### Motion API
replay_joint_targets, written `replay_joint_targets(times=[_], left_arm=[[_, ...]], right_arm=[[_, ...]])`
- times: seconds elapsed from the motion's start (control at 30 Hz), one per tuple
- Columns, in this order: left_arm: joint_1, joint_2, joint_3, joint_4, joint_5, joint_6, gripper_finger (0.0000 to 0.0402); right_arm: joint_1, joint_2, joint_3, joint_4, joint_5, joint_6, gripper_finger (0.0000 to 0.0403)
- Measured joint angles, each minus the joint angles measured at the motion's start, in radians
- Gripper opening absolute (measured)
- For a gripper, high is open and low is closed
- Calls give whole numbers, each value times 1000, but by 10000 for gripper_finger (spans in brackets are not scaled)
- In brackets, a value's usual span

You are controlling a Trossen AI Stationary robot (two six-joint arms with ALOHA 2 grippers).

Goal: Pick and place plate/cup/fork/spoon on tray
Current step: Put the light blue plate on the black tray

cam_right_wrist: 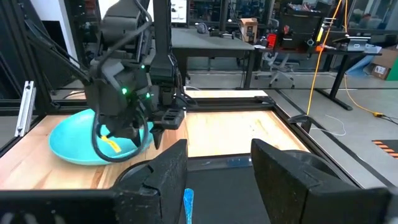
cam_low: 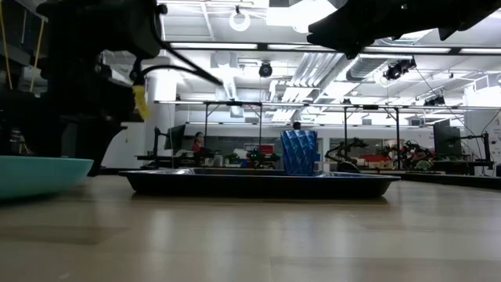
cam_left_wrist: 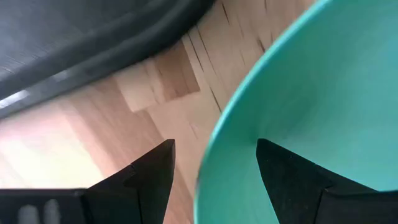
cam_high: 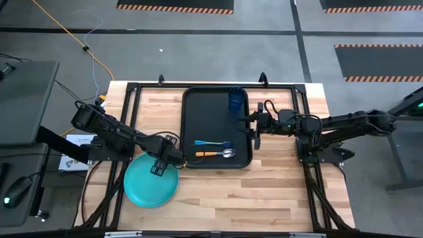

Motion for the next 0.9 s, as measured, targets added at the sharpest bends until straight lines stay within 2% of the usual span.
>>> replay_joint_targets(times=[0.27, 0.4, 0.53, 0.77, 0.9], left_arm=[[4, -3, -41, 73, 5, 19, 213], [4, -3, -41, 79, 6, 19, 193], [4, -6, -41, 77, 4, 19, 146], [4, -11, -16, 54, 52, 44, 25], [9, -29, 36, 3, 79, 38, 13]], right_arm=[[0, 0, 0, 0, 1, 0, 170], [0, 0, 0, 0, 1, 0, 170], [0, 0, 0, 0, 1, 0, 170], [0, 0, 0, 0, 2, 0, 170], [0, 0, 0, 0, 2, 0, 170]])
